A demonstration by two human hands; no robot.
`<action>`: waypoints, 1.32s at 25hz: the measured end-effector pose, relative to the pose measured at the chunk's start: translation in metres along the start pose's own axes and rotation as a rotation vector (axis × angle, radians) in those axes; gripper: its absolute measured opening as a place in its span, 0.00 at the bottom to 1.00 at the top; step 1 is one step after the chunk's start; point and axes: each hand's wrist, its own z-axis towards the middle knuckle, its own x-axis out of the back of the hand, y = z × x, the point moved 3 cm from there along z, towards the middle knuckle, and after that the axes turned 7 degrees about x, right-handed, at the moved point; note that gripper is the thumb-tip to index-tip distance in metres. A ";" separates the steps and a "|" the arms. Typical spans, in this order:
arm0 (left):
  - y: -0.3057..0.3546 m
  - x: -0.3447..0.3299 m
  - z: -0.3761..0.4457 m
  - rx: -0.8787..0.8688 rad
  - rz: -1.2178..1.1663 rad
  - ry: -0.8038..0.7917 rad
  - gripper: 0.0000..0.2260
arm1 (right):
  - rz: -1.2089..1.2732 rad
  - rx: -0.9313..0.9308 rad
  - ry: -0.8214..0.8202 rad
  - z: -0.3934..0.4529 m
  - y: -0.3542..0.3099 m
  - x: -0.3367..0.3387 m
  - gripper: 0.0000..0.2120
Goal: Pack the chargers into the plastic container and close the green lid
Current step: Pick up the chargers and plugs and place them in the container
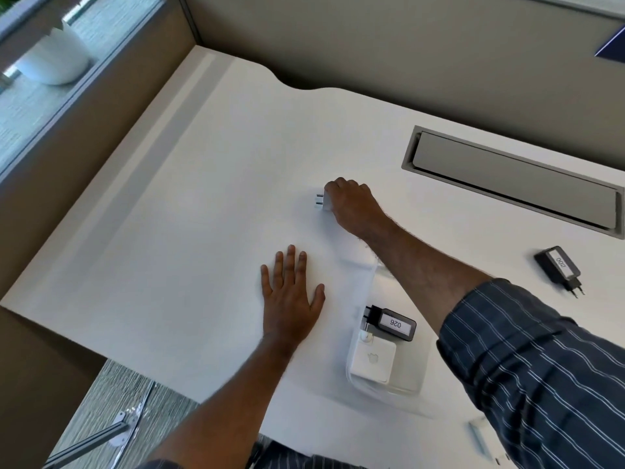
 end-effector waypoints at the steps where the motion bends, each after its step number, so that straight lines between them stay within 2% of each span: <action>1: 0.000 0.000 0.000 0.000 -0.001 -0.004 0.33 | -0.015 0.003 0.006 -0.001 0.000 0.001 0.14; 7: 0.000 0.001 -0.001 0.004 -0.002 -0.022 0.33 | 0.043 0.022 0.149 -0.021 -0.001 0.018 0.11; 18: 0.000 0.003 -0.001 0.000 0.027 -0.070 0.33 | 0.111 -0.083 0.345 -0.145 -0.014 0.052 0.19; 24: 0.004 0.011 -0.003 -0.028 0.016 -0.086 0.33 | 0.192 -0.177 0.255 -0.223 -0.015 0.053 0.21; 29: 0.005 0.019 -0.004 -0.036 0.029 -0.166 0.35 | 0.284 -0.209 0.169 -0.273 -0.018 0.038 0.25; 33: -0.001 0.024 -0.002 -0.044 0.015 -0.222 0.34 | 0.204 -0.220 0.033 -0.294 -0.023 0.020 0.25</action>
